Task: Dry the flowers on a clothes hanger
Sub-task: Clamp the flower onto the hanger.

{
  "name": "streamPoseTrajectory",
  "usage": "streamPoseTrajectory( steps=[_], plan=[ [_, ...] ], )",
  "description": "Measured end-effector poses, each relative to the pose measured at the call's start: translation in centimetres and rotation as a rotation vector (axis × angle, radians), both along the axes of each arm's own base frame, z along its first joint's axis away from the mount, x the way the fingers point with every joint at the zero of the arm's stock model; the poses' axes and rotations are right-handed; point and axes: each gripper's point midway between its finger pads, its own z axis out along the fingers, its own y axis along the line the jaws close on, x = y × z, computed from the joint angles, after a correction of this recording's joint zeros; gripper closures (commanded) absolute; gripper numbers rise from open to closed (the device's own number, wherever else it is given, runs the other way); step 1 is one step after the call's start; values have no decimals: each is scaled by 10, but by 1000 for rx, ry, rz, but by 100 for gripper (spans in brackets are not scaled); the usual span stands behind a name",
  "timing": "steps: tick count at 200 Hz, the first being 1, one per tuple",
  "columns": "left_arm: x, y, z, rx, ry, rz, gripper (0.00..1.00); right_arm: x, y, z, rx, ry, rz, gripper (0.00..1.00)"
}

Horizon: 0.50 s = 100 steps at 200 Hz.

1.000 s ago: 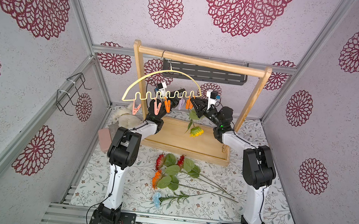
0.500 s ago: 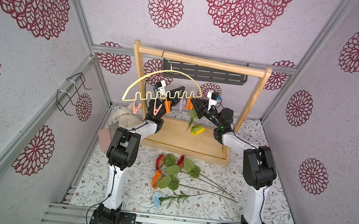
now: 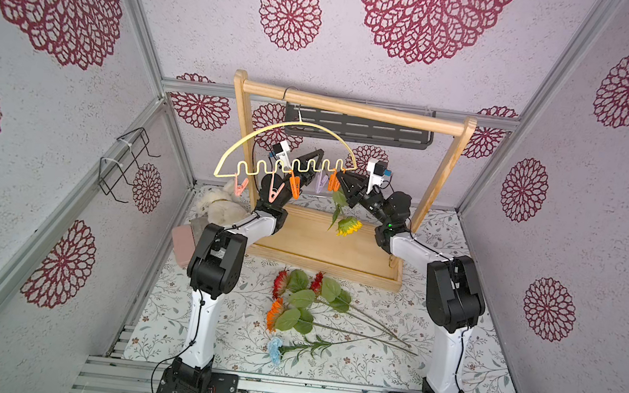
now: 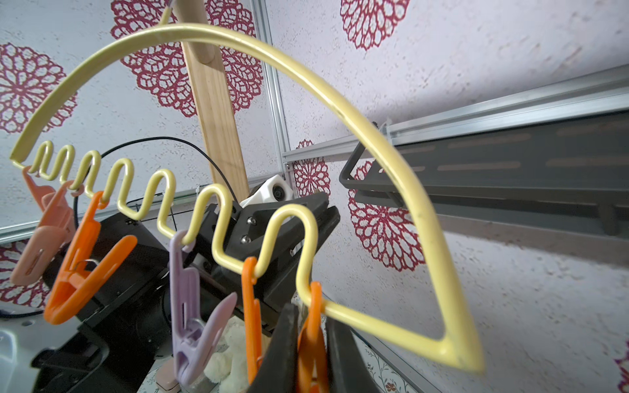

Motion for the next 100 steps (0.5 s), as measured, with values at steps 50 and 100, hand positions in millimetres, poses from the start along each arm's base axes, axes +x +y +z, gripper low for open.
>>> streamPoseTrajectory(
  steps=[50,100],
  plan=[
    [2,3,1,-26,11,13,84,-2,-1,2,16,-2,7,85],
    [2,4,3,-44,15,20,84,-5,1,2,33,5,16,86]
  ],
)
